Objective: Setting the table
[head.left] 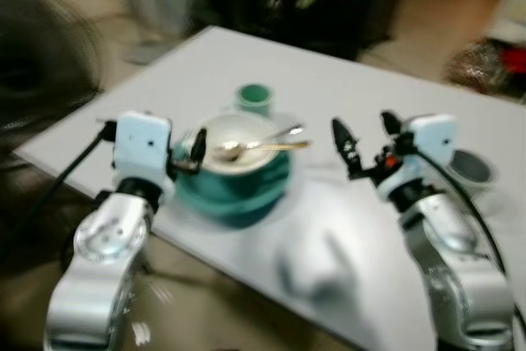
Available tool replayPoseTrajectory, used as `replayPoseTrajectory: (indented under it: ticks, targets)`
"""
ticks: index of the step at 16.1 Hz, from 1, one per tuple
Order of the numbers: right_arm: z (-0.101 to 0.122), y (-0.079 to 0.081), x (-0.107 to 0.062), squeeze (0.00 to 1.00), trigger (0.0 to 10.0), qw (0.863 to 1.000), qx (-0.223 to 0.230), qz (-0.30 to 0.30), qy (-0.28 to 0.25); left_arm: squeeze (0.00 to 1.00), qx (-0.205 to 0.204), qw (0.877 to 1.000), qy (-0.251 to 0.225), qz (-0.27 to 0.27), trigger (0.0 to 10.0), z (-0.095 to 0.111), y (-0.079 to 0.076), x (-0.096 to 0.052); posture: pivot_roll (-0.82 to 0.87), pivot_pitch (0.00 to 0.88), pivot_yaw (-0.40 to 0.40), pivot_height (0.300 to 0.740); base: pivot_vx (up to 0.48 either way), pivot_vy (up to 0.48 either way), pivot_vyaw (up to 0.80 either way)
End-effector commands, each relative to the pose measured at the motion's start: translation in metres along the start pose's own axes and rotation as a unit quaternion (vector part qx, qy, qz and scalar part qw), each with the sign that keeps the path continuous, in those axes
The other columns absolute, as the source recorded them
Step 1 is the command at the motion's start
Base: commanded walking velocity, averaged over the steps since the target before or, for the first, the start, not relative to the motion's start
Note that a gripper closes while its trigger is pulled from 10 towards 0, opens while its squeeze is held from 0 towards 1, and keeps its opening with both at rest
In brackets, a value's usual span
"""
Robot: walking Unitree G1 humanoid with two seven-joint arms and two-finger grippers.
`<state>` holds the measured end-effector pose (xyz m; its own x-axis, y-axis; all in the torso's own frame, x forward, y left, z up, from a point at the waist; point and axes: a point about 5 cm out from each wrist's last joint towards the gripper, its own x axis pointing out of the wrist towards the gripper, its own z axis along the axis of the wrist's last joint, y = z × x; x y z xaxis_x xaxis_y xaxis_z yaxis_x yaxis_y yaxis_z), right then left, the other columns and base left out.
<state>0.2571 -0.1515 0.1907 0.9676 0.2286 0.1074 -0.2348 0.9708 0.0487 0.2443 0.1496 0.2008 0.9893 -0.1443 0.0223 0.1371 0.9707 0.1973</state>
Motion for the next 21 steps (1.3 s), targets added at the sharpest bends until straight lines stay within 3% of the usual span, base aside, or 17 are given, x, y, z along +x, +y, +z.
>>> replayPoseTrajectory:
  ticks: [1,7,10,14,21]
  targets:
    - [0.004,0.003,0.000,1.00,10.0,1.000,0.003,0.003,-0.013,0.00,0.011,1.000,-0.003,0.012,10.0,0.002,0.006,-0.001,-0.02,0.013,-0.004,0.740,0.000,0.319,0.80]
    - [0.022,0.002,0.003,1.00,10.0,0.998,0.003,0.007,-0.065,0.00,0.015,1.000,-0.010,0.011,10.0,0.006,0.006,0.000,-0.01,0.002,-0.003,0.740,0.000,0.314,0.80]
    - [0.021,0.008,0.003,1.00,10.0,0.998,0.004,0.026,-0.063,0.00,0.019,1.000,-0.008,0.015,10.0,0.005,0.008,0.001,-0.01,0.000,-0.006,0.740,0.000,0.309,0.80]
    - [0.002,0.024,0.001,1.00,10.0,0.996,0.017,0.084,-0.002,0.00,0.026,1.000,0.001,0.017,10.0,0.000,0.008,0.001,0.00,0.000,-0.014,0.740,0.000,0.310,0.80]
    - [-0.021,0.018,0.002,1.00,10.0,0.995,0.068,0.053,0.049,0.00,0.026,0.999,0.019,0.021,10.0,-0.010,0.010,0.000,0.00,0.000,-0.013,0.740,0.000,0.265,0.69]
